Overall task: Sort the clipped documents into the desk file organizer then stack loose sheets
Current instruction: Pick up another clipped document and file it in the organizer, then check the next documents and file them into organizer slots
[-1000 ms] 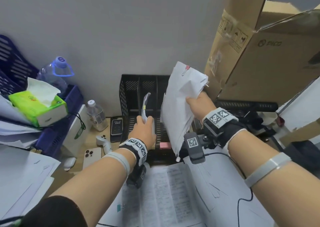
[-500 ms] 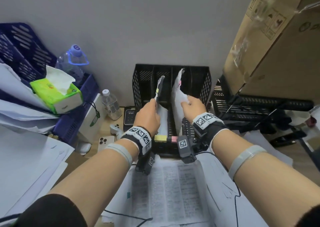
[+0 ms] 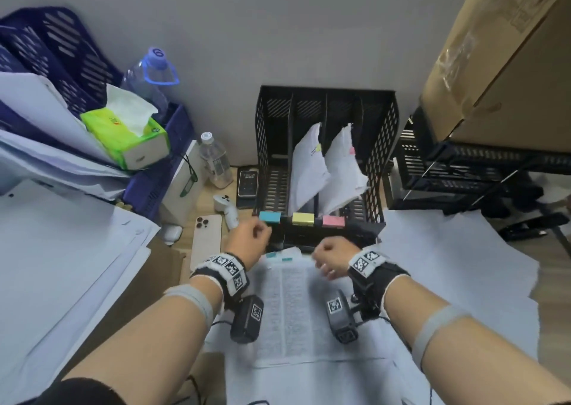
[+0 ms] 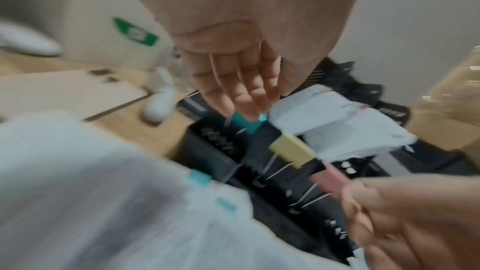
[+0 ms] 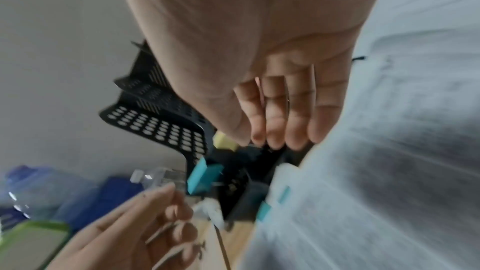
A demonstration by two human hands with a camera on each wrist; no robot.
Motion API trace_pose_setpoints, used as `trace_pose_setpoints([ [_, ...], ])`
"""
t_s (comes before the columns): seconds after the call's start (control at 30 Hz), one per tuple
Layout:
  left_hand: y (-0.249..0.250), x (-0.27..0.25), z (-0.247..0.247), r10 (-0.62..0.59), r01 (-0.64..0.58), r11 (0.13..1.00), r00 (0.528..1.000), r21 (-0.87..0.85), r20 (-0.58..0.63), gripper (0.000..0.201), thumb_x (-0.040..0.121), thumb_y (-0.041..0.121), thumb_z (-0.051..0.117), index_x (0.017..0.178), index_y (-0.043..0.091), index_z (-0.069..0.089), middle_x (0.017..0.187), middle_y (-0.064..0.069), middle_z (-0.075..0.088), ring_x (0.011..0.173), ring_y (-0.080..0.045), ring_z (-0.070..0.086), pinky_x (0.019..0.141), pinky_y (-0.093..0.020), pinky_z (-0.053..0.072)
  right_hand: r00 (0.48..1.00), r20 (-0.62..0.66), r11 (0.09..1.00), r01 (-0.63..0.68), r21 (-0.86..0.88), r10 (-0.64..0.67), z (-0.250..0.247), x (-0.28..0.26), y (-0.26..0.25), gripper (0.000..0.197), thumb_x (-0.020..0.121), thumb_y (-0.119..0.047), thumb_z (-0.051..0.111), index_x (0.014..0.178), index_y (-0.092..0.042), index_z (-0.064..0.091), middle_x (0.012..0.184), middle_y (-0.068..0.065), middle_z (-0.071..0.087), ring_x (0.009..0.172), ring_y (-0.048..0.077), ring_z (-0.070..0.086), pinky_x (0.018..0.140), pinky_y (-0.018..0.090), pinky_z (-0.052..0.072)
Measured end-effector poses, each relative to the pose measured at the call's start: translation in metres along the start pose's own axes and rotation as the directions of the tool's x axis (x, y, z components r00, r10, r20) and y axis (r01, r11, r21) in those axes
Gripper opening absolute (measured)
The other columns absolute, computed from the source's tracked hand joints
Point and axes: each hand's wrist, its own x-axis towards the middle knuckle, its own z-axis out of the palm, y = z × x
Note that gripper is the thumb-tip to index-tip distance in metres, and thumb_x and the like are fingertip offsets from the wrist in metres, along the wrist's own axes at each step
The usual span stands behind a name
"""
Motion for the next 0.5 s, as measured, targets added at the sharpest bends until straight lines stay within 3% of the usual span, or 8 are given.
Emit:
trace_pose_setpoints([
  [0.07, -0.046, -0.012, 0.004, -0.246, 0.24, 0.968, 0.966, 0.07, 0.08, 0.022, 0.093, 0.029, 0.061, 0.074, 0.019, 0.058, 0.081, -0.009, 0.073, 0.079, -0.031, 0.072, 0.08, -0.044, 0.062, 0.995, 0.101, 0.992, -0.01, -0.128, 0.023, 0.024, 0.002, 0.023, 0.009, 0.091, -0.018, 0.058, 0.086, -0.014, 0.063, 0.078, 0.0, 0.062, 0.062, 0.011, 0.055, 0.056, 0.022, 0.044],
  [0.17, -0.097, -0.035, 0.012, -0.414, 0.371, 0.906, 0.88, 0.206, 0.235, 0.024, 0.088, 0.019, 0.063, 0.066, 0.012, 0.059, 0.077, -0.014, 0.072, 0.072, -0.027, 0.064, 0.068, -0.035, 0.056, 0.99, 0.137, 0.958, 0.0, -0.286, 0.041, 0.052, 0.006, 0.045, 0.017, 0.091, -0.022, 0.059, 0.101, -0.014, 0.07, 0.107, 0.003, 0.067, 0.095, 0.016, 0.061, 0.073, 0.02, 0.043],
  [0.23, -0.113, -0.051, 0.016, -0.456, 0.412, 0.887, 0.852, 0.21, 0.257, 0.019, 0.085, 0.017, 0.067, 0.067, 0.011, 0.063, 0.082, -0.015, 0.075, 0.072, -0.027, 0.066, 0.072, -0.037, 0.059, 0.994, 0.097, 0.962, -0.029, -0.271, 0.058, 0.068, 0.006, 0.055, 0.027, 0.092, -0.022, 0.059, 0.115, -0.012, 0.066, 0.121, 0.004, 0.064, 0.101, 0.017, 0.056, 0.081, 0.021, 0.039],
  [0.37, -0.134, -0.065, 0.025, -0.476, 0.47, 0.879, 0.849, 0.083, 0.23, 0.017, 0.072, 0.017, 0.081, 0.074, 0.019, 0.065, 0.084, -0.011, 0.076, 0.072, -0.028, 0.071, 0.075, -0.045, 0.064, 0.998, -0.012, 0.975, -0.062, -0.215, 0.061, 0.089, 0.008, 0.069, 0.032, 0.09, -0.026, 0.06, 0.121, -0.019, 0.062, 0.128, 0.004, 0.062, 0.109, 0.019, 0.059, 0.081, 0.022, 0.039],
  [0.43, -0.134, -0.071, 0.027, -0.462, 0.459, 0.886, 0.859, 0.069, 0.222, 0.02, 0.072, 0.019, 0.084, 0.077, 0.022, 0.066, 0.086, -0.006, 0.075, 0.081, -0.028, 0.073, 0.077, -0.04, 0.063, 0.998, -0.042, 0.977, -0.059, -0.207, 0.051, 0.095, 0.008, 0.074, 0.031, 0.089, -0.025, 0.06, 0.12, -0.02, 0.063, 0.13, 0.005, 0.061, 0.113, 0.021, 0.059, 0.085, 0.025, 0.042],
  [0.5, -0.132, -0.075, 0.03, -0.444, 0.443, 0.895, 0.866, 0.058, 0.231, 0.02, 0.076, 0.022, 0.084, 0.076, 0.021, 0.064, 0.083, 0.0, 0.07, 0.082, -0.023, 0.067, 0.073, -0.03, 0.054, 0.997, -0.065, 0.98, -0.048, -0.195, 0.036, 0.1, 0.007, 0.079, 0.031, 0.089, -0.023, 0.06, 0.119, -0.019, 0.065, 0.133, 0.005, 0.059, 0.119, 0.022, 0.056, 0.089, 0.025, 0.041],
])
